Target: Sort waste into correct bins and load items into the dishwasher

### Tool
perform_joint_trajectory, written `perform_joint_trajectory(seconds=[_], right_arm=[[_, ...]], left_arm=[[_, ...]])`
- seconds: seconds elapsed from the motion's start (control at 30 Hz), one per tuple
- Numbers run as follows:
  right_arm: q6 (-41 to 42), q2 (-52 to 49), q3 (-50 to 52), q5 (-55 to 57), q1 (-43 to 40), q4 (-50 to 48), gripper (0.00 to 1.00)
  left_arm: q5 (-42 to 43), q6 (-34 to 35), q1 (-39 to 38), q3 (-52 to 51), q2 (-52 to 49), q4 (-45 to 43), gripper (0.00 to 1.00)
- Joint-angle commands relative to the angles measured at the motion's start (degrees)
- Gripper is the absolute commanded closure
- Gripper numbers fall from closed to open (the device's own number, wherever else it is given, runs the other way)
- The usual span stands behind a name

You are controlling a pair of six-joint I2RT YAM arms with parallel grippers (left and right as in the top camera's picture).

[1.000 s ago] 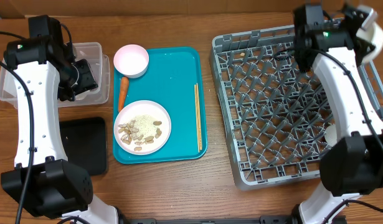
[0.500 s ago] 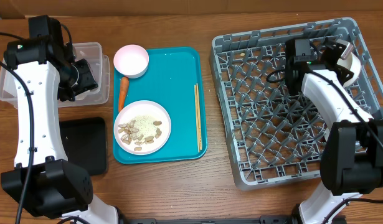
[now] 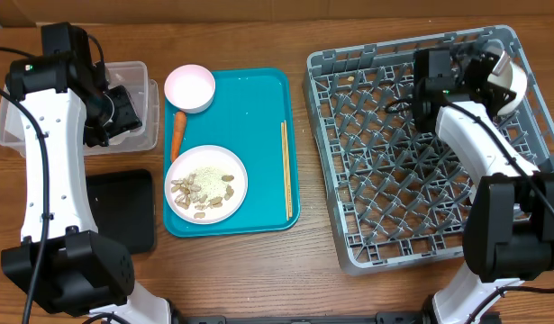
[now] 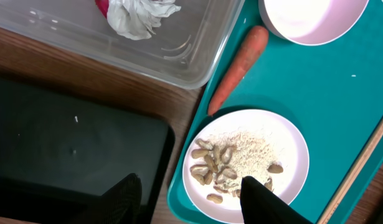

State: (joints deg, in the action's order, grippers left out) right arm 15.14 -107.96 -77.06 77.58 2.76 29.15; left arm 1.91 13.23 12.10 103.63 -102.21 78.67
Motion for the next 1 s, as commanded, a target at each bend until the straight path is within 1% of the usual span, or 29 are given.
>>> perform_joint_trajectory(seconds=[0.0, 0.27, 0.5, 0.57, 0.6, 0.67, 0.7, 0.73, 0.77, 0.83, 0.9, 0.97], right_arm=[[-5.97, 0.37, -0.13, -1.38, 0.24, -0.72, 0.96], [-5.99, -3.26, -0.13, -1.62, 0.46, -0.44, 0.96], [-5.99, -3.93, -0.15, -0.50, 3.17, -0.09, 0.96], [-5.99, -3.93, -0.15, -0.55, 4.72, 0.74, 0.95], [-5.99, -3.93, -0.15, -0.57, 5.53, 1.73, 0.89], [-5.99, -3.93, -0.15, -0.55, 7.23, 4.11, 0.55], [-5.97, -3.91, -0.15, -0.55, 8.00, 4.68, 0.37], [-5.97, -3.65, -0.15, -0.57, 9.38, 5.05, 0.31], [-5.97, -3.34, -0.15, -0.52, 10.40, 5.07, 0.29], [-5.97, -1.84, -0.15, -0.55, 12.70, 5.29, 0.28], [-5.95, 0.46, -0.20, -1.01, 14.45, 5.81, 0.24], [-4.85, 3.61, -0.22, -3.43, 15.37, 8.00, 0.23]], left_arm=[[0.68, 0.55, -0.22, 0.46, 1.22, 0.17, 0.46], [0.66, 0.55, -0.22, 0.46, 1.22, 0.13, 0.46], [0.68, 0.55, -0.22, 0.46, 1.22, 0.11, 0.46], [0.66, 0.55, -0.22, 0.46, 1.22, 0.13, 0.46], [0.68, 0.55, -0.22, 0.46, 1.22, 0.13, 0.46], [0.70, 0.57, -0.22, 0.46, 1.22, 0.13, 0.46], [0.70, 0.55, -0.22, 0.46, 1.22, 0.15, 0.46], [0.70, 0.55, -0.22, 0.46, 1.22, 0.15, 0.46], [0.68, 0.55, -0.22, 0.46, 1.22, 0.17, 0.46], [0.68, 0.55, -0.22, 0.46, 1.22, 0.20, 0.46], [0.68, 0.55, -0.22, 0.46, 1.22, 0.20, 0.46], [0.68, 0.55, -0.22, 0.46, 1.22, 0.15, 0.46]])
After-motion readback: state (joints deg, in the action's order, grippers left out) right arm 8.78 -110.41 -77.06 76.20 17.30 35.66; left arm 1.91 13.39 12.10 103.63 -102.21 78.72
